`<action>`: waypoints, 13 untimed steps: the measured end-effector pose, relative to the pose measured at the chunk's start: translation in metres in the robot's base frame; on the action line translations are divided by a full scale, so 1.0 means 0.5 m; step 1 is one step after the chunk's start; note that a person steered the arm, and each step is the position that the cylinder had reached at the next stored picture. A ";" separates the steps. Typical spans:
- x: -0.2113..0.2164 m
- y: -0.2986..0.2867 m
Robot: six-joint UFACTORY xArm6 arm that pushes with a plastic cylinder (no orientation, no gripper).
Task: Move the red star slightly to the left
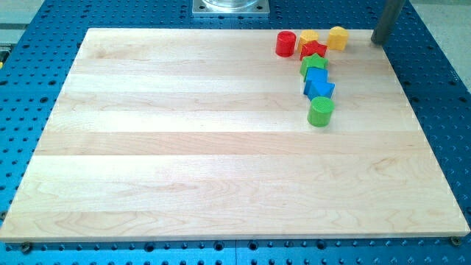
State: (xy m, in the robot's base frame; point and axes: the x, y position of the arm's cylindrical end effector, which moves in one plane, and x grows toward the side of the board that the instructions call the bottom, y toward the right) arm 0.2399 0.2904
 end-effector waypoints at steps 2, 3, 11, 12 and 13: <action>0.059 -0.015; 0.060 -0.013; 0.035 -0.116; 0.031 -0.137; 0.040 -0.137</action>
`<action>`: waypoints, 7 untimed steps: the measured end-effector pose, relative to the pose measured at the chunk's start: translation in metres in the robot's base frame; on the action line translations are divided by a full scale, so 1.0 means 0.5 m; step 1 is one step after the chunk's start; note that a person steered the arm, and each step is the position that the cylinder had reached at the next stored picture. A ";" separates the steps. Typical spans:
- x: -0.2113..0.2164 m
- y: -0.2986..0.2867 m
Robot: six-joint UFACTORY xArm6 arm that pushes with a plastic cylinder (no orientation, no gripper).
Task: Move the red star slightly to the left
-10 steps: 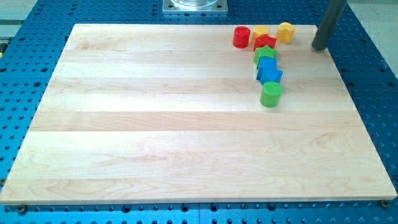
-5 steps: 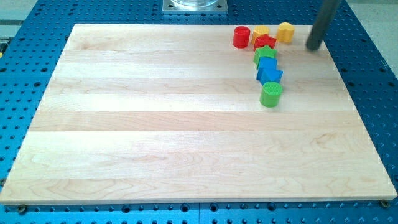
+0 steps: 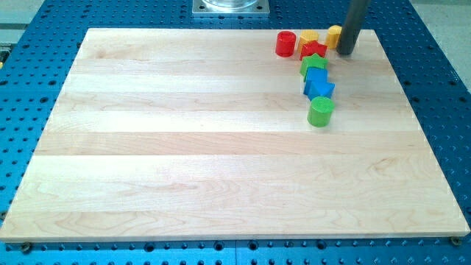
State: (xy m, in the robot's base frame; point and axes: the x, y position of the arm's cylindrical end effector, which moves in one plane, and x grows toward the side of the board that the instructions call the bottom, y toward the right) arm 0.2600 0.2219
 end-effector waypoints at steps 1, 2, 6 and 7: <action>0.021 0.000; 0.021 0.000; 0.053 -0.182; 0.053 -0.251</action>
State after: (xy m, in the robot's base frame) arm 0.2865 0.0964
